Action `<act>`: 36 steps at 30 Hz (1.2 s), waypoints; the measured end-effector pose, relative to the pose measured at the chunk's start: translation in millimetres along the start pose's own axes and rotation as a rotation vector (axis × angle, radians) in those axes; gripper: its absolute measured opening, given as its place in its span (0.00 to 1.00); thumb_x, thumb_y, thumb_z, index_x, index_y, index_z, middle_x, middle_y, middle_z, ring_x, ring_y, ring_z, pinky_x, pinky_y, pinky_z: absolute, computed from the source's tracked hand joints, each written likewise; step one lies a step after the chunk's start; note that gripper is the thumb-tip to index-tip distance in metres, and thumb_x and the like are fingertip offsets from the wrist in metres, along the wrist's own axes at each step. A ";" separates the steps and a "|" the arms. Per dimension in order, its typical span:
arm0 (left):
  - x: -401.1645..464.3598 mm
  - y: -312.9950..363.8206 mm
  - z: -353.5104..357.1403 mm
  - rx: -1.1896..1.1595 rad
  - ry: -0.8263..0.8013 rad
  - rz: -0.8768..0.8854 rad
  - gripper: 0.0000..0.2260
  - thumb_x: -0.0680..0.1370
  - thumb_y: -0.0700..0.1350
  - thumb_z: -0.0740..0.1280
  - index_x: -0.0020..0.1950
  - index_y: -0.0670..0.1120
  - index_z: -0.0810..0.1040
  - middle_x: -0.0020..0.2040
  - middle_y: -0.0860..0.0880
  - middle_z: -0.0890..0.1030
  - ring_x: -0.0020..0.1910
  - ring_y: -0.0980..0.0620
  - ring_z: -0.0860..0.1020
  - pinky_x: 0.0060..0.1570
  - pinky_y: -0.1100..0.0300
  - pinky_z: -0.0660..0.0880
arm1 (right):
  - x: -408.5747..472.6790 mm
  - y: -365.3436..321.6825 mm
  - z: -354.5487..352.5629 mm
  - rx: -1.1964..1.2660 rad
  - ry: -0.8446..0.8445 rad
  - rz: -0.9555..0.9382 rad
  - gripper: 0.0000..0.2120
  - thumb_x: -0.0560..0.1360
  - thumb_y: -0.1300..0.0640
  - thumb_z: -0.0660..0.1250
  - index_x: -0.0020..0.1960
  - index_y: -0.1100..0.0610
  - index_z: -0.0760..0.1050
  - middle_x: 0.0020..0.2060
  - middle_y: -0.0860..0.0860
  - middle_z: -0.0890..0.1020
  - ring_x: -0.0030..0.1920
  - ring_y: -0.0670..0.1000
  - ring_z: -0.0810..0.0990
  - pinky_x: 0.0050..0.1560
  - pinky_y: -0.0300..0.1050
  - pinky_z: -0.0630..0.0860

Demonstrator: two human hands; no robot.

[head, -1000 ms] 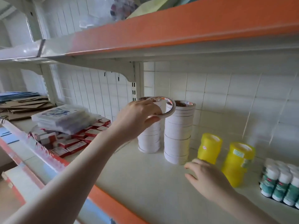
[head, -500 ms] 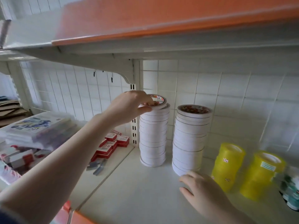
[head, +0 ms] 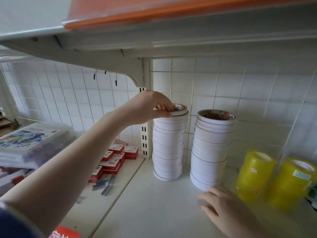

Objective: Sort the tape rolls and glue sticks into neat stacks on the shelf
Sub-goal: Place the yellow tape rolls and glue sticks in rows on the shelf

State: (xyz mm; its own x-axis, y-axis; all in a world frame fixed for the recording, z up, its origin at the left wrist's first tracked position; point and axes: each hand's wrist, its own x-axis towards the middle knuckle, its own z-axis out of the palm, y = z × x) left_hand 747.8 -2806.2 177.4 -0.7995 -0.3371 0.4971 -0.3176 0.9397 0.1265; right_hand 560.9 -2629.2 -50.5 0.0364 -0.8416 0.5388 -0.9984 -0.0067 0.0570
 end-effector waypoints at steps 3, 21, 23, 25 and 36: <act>3.6 1.8 -0.2 -0.024 -0.021 -0.012 0.07 0.74 0.44 0.71 0.52 0.48 0.82 0.46 0.52 0.82 0.42 0.58 0.76 0.44 0.73 0.69 | -0.5 1.2 2.4 0.012 0.008 0.000 0.17 0.49 0.52 0.80 0.32 0.46 0.75 0.28 0.43 0.72 0.30 0.44 0.75 0.28 0.36 0.70; 10.9 8.1 -2.1 -0.103 -0.153 -0.117 0.09 0.75 0.45 0.69 0.54 0.50 0.82 0.48 0.54 0.81 0.44 0.60 0.76 0.45 0.73 0.70 | -2.0 -4.1 1.2 0.056 0.048 0.072 0.09 0.67 0.50 0.57 0.33 0.48 0.74 0.31 0.44 0.73 0.34 0.45 0.73 0.27 0.39 0.71; 12.2 7.9 -2.9 -0.102 -0.168 -0.119 0.09 0.75 0.46 0.69 0.54 0.49 0.82 0.48 0.55 0.81 0.46 0.59 0.77 0.47 0.71 0.71 | -1.8 -5.7 -1.0 0.058 0.021 0.087 0.09 0.68 0.50 0.57 0.33 0.48 0.74 0.31 0.44 0.73 0.33 0.45 0.74 0.27 0.40 0.71; 12.9 7.5 -2.9 -0.102 -0.171 -0.120 0.09 0.75 0.46 0.69 0.54 0.49 0.82 0.47 0.55 0.80 0.46 0.59 0.77 0.49 0.68 0.72 | -1.1 -6.8 -2.4 0.063 -0.007 0.096 0.09 0.68 0.51 0.57 0.33 0.49 0.74 0.31 0.44 0.73 0.33 0.46 0.75 0.26 0.40 0.72; 5.8 5.5 1.6 -0.099 -0.118 -0.100 0.10 0.74 0.49 0.69 0.54 0.51 0.82 0.49 0.52 0.82 0.49 0.54 0.78 0.55 0.52 0.74 | 19.8 -40.5 -18.1 0.081 -0.094 0.204 0.16 0.62 0.52 0.67 0.48 0.56 0.79 0.33 0.47 0.79 0.33 0.49 0.80 0.29 0.38 0.72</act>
State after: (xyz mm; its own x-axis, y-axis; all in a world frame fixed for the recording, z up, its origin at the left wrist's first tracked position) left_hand 740.6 -2803.1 179.6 -0.8224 -0.4281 0.3746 -0.3515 0.9002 0.2569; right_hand 602.9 -2635.8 -26.9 -0.1670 -0.8765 0.4515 -0.9850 0.1286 -0.1146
